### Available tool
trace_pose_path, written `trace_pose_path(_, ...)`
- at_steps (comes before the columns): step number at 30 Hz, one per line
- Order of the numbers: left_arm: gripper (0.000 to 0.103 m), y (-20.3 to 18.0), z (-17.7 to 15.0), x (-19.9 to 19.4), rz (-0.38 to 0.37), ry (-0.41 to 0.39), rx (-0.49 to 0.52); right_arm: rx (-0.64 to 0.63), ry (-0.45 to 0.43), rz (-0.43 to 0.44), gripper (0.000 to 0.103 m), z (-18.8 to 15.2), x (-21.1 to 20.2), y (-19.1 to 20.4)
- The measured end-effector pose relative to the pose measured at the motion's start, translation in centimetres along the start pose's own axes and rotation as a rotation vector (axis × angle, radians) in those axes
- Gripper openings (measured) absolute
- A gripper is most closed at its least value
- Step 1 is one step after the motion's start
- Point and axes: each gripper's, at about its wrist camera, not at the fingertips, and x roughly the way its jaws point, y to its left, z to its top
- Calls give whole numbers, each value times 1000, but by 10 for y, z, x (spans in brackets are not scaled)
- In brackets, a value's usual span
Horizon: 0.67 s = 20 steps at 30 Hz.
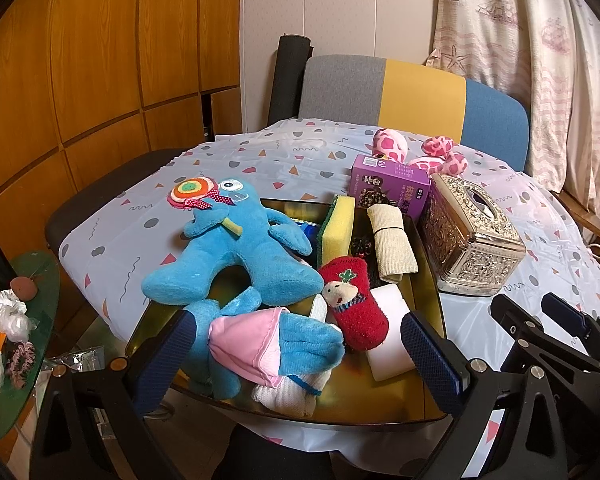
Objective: Organize soft objects
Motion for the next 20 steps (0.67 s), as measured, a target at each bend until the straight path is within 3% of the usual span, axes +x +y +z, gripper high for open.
trace_pose_path(20, 102, -2, 0, -6, -42, -39, 18, 4, 10, 2, 70, -2, 3, -2)
